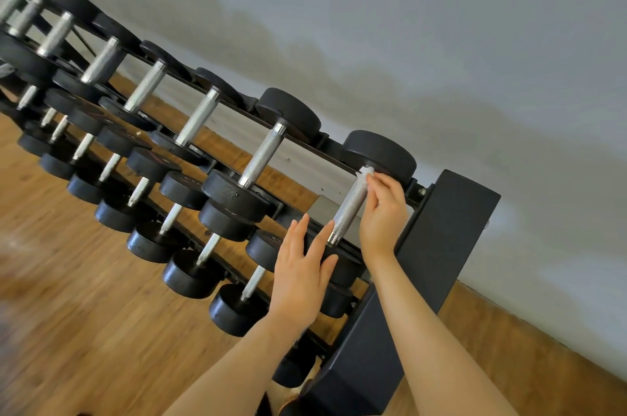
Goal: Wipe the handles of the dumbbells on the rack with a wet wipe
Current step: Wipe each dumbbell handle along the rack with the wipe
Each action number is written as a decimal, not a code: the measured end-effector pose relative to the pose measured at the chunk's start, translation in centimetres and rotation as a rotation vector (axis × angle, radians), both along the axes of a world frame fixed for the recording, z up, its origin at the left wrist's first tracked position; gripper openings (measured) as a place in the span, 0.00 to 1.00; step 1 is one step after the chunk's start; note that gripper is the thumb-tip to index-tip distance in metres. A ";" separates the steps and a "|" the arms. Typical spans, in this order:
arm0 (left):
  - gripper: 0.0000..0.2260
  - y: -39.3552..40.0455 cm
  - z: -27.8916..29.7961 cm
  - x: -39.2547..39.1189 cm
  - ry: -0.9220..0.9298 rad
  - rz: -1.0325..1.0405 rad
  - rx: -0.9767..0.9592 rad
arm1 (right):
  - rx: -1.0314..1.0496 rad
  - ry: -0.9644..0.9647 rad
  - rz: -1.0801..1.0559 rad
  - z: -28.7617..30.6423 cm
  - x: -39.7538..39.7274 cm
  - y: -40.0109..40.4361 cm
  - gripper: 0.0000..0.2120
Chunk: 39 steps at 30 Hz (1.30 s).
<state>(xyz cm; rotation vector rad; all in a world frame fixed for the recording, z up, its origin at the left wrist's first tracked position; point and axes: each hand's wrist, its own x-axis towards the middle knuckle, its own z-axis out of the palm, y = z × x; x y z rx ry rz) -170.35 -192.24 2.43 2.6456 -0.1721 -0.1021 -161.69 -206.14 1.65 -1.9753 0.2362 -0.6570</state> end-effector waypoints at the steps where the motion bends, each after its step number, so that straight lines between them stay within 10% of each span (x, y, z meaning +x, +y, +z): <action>1: 0.24 0.0 0.1 0.0 0.005 0.000 0.003 | -0.005 0.005 -0.009 0.1 0.1 0.0 0.11; 39: 0.24 0.1 -0.9 -0.2 -0.037 -0.018 0.013 | -0.599 -0.074 0.068 -0.8 0.2 -0.9 0.17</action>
